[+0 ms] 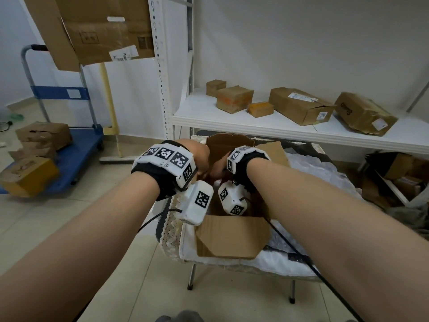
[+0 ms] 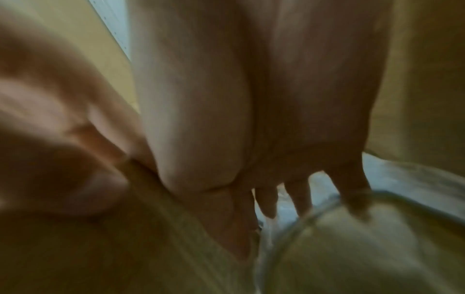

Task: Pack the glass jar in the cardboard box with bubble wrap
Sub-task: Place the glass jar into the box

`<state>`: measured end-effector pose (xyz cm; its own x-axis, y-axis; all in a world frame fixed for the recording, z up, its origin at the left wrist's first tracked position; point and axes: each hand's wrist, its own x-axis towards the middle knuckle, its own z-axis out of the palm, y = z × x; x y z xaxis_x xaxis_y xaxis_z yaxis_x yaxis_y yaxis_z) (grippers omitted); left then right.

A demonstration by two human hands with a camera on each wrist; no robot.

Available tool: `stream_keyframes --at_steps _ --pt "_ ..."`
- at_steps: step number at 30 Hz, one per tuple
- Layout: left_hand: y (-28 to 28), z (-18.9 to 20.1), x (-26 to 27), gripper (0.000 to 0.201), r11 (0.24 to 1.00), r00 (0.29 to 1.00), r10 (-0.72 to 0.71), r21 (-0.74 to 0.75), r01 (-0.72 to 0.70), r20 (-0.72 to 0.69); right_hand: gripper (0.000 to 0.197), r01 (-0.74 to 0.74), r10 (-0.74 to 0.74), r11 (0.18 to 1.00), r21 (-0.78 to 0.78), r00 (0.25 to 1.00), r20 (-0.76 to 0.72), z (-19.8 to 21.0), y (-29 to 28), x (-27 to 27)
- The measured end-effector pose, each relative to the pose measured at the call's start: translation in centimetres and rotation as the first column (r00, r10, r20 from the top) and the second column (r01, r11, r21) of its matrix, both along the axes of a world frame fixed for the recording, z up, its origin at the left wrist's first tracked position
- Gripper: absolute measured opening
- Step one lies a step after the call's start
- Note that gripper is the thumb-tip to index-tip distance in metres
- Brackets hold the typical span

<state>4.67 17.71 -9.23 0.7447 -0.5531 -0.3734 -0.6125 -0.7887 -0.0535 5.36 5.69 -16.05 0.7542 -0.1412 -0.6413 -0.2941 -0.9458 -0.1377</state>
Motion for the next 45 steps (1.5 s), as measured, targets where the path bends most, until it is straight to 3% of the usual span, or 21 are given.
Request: stream_keyframes --at_steps 3,4,6,9,11,14,15,17,19,23,27,29,31,33,37,45 --pt "-0.2 -0.5 0.3 0.028 1.000 1.000 -0.020 -0.015 0.019 -0.014 0.055 0.078 -0.075 0.996 0.047 0.995 -0.068 -2.6 -0.7 0.0" --pt "-0.1 -0.3 0.2 0.027 1.000 0.999 -0.006 -0.024 0.005 -0.032 0.054 0.096 -0.092 0.990 0.099 0.995 -0.044 -2.3 -0.5 -0.7" --pt "0.2 -0.2 0.1 0.027 0.999 0.999 -0.004 -0.047 0.002 -0.045 0.023 0.112 -0.121 0.984 0.140 0.991 0.058 -0.2 -0.2 -1.6" --pt "0.3 0.0 -0.6 0.025 0.998 1.000 0.004 -0.067 -0.005 -0.007 0.031 0.104 -0.120 0.990 0.098 0.978 0.171 2.9 -0.9 -2.5" --pt "0.3 0.0 -1.0 0.023 0.998 1.000 0.014 -0.063 -0.012 0.026 0.034 0.063 -0.067 0.997 0.054 0.995 0.068 1.7 -2.4 -0.8" --pt "0.2 0.1 -1.4 0.024 0.997 1.000 0.020 -0.070 -0.019 0.013 0.070 0.123 -0.122 0.992 0.020 0.991 -0.061 0.5 -2.0 -1.5" --pt "0.2 0.1 -1.5 0.023 0.997 1.000 0.022 -0.076 -0.021 0.008 0.072 0.131 -0.130 0.991 0.033 0.991 -0.026 1.6 -1.1 -2.8" --pt "0.2 0.1 -1.5 0.022 0.996 1.000 0.025 -0.082 -0.025 -0.003 0.051 0.127 -0.131 0.990 0.056 0.989 0.076 2.9 -0.2 -5.1" --pt "0.2 0.0 -1.5 0.020 0.997 1.000 0.015 -0.078 -0.014 0.008 0.048 0.152 -0.161 0.985 0.084 0.982 0.103 2.9 -0.4 -6.6" --pt "-0.2 -0.2 -1.4 0.009 0.998 0.999 -0.011 -0.062 0.013 0.038 0.088 0.199 -0.199 0.980 -0.023 0.980 -0.011 1.2 -0.8 -5.3" --pt "-0.5 -0.4 -1.8 0.018 0.999 0.998 -0.013 -0.052 0.016 0.069 0.056 0.118 -0.130 0.988 0.103 0.984 0.121 2.4 -0.6 -6.1" --pt "-0.4 -0.4 -2.1 0.021 0.999 0.997 -0.008 -0.053 0.012 0.072 0.068 0.111 -0.114 0.992 0.054 0.992 0.060 2.9 -0.3 -6.0" --pt "-0.4 -0.2 -2.3 0.019 0.999 0.997 0.001 -0.052 0.003 0.074 0.085 0.065 -0.067 0.987 -0.148 0.998 -0.005 3.3 0.3 -5.7" --pt "-0.4 -0.1 -2.4 0.013 0.999 0.997 0.002 -0.054 0.002 0.072 0.078 0.044 -0.036 0.969 -0.242 0.999 0.036 3.2 0.1 -5.8" --pt "-0.5 0.2 -2.9 0.010 0.998 0.998 0.012 -0.061 -0.008 0.057 0.067 0.065 -0.056 0.973 -0.220 0.997 0.048 3.2 -0.2 -6.6" --pt "-0.1 0.4 -3.1 0.026 0.995 0.999 0.032 -0.094 -0.031 0.005 0.046 0.100 -0.080 0.985 -0.137 0.986 0.144 3.4 -0.4 -6.4"
